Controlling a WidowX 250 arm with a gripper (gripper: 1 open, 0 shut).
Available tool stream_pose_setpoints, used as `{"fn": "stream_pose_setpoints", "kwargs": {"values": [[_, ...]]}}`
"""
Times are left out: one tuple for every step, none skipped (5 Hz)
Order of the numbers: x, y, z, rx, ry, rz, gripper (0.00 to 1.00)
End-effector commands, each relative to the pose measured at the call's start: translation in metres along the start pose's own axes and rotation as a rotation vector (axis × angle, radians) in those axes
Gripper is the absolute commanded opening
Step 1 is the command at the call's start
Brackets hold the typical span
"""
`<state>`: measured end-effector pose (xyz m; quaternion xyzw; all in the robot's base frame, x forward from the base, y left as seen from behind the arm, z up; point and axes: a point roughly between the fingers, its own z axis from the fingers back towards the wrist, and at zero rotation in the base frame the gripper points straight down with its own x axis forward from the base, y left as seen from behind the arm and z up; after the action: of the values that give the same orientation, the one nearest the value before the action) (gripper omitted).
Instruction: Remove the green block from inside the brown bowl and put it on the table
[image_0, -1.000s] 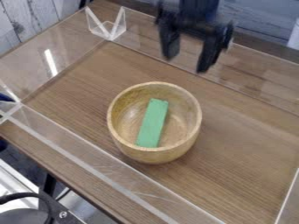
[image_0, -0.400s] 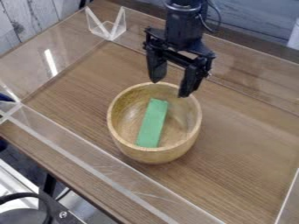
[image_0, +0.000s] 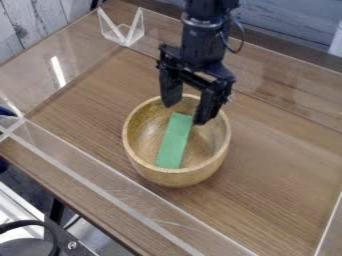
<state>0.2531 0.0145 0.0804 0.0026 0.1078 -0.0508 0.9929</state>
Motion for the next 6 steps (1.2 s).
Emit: {"fn": "stream_pose_setpoints", "kwargs": {"values": [[-0.005,0.0,0.003,0.017,-0.053,0.0,1.0],[-0.008,0.001,-0.001,0.041,-0.06,0.045,1.0],[-0.008,0.0,0.0,0.055,-0.067,0.078,1.0],[-0.007,0.001,-0.004,0.059,-0.07,0.085,1.0],[-0.007,0.002,-0.008,0.063,-0.074,0.092,1.0],[-0.011,0.004,-0.019,0.077,-0.076,0.122,1.0]]}}
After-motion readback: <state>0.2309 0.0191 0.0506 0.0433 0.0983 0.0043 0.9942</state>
